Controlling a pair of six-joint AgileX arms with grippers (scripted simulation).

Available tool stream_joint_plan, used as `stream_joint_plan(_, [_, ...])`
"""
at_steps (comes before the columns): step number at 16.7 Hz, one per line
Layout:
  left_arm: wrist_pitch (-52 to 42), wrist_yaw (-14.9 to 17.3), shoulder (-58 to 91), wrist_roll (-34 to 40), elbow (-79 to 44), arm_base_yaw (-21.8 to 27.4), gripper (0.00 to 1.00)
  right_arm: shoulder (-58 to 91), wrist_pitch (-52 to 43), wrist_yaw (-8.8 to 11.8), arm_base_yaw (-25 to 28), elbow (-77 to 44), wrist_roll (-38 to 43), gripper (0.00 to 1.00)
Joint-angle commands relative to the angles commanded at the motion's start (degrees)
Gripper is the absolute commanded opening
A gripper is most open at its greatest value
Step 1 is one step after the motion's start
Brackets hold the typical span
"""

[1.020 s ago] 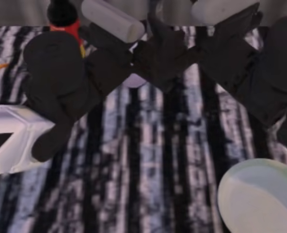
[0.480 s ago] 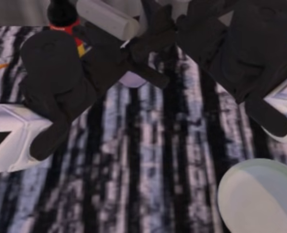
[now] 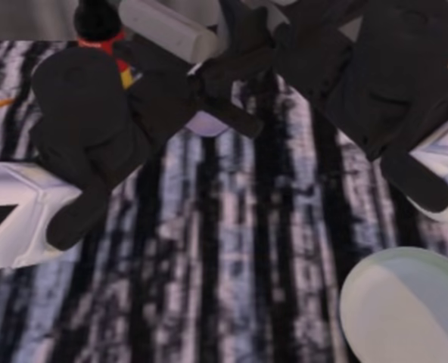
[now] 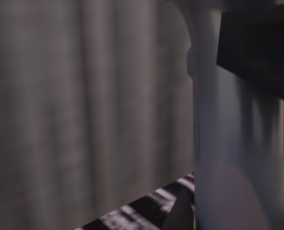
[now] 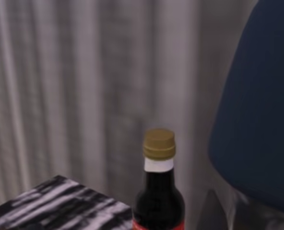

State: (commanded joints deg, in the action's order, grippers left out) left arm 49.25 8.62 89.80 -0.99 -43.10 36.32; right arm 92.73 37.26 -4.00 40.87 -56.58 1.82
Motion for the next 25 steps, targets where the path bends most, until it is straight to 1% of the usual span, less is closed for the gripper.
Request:
stream_joint_plan(5, [0.0,0.0,0.0,0.0,0.0,0.0,0.0,0.0,0.0,0.0,0.0,0.0,0.0,0.02])
stream_joint_plan(6, [0.0,0.0,0.0,0.0,0.0,0.0,0.0,0.0,0.0,0.0,0.0,0.0,0.0,0.0])
stream_joint_plan(14, [0.0,0.0,0.0,0.0,0.0,0.0,0.0,0.0,0.0,0.0,0.0,0.0,0.0,0.0])
stream_joint_plan(25, [0.0,0.0,0.0,0.0,0.0,0.0,0.83,0.0,0.0,0.0,0.0,0.0,0.0,0.0])
